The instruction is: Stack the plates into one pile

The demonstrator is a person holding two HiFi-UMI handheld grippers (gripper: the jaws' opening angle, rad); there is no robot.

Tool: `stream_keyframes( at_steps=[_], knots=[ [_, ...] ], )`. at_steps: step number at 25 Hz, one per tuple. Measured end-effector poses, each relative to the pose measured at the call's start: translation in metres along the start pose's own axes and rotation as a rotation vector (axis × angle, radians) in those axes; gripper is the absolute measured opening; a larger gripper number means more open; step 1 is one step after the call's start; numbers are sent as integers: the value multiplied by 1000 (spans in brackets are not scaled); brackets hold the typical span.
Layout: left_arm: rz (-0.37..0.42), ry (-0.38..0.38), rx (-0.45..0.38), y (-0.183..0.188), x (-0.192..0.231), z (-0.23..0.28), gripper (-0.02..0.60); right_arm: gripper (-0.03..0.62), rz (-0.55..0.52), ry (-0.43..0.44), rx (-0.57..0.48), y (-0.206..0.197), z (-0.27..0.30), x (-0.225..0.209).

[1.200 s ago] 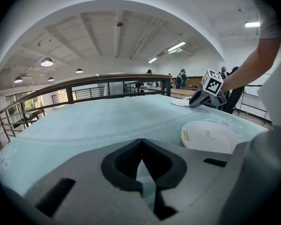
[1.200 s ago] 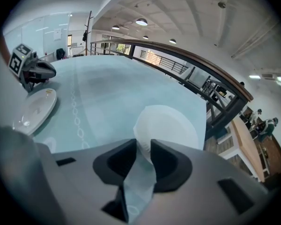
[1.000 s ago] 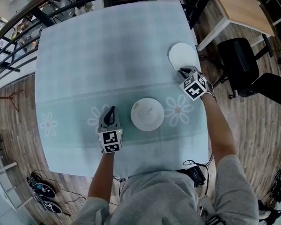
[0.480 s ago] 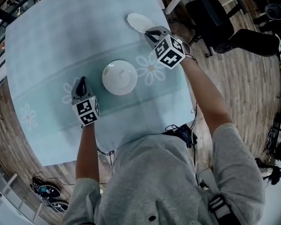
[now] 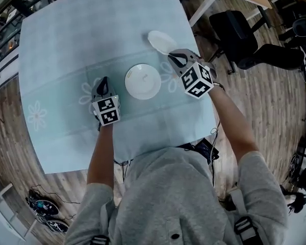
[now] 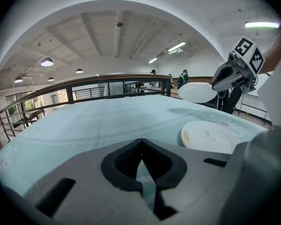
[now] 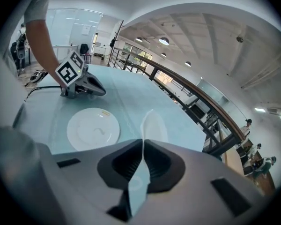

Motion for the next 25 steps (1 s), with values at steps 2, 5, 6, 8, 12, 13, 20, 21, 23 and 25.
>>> stream_keyframes(
  at_steps=[2,5,6,8,12,13,20,21,23,25],
  knots=[
    [-1,-4,0,1,-2,1,18,34,-19,24,-6,5,-1,20],
    [-12,-9,0,-2,-5,5,18,34,-51,79,-23,16,-2,56],
    [-16,-11,0,-4,-6,6,18,34,-67,102,-27,19,-2,70],
    [-24,-14,-1,-5,-7,7,18,34,-112,148,-31,24,-1,98],
    [-25,-12,-10,-5,-4,8,18,34,-168,214,-24,29,5,140],
    [-25,-12,-10,-5,-4,8,18,34,-166,228,-22,30,6,148],
    [-26,-12,-7,-4,-4,12,18,35,-137,301,25,19,13,174],
    [-26,-12,-7,-4,-4,11,18,35,-132,312,30,18,14,177],
    [-25,-12,-6,-4,-2,11,18,35,-124,328,39,16,16,184],
    [-25,-13,-5,-4,-2,11,18,35,-129,324,42,14,18,189]
  ],
)
Point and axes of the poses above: the fingertips, and each gripper's own axes: z forward along the fingers, x to its left, y out of its top, the point moved 1 cm from there along -z, backward along the fingers, and after that the axes turned 1 degree about x, right-handed, at the moved point
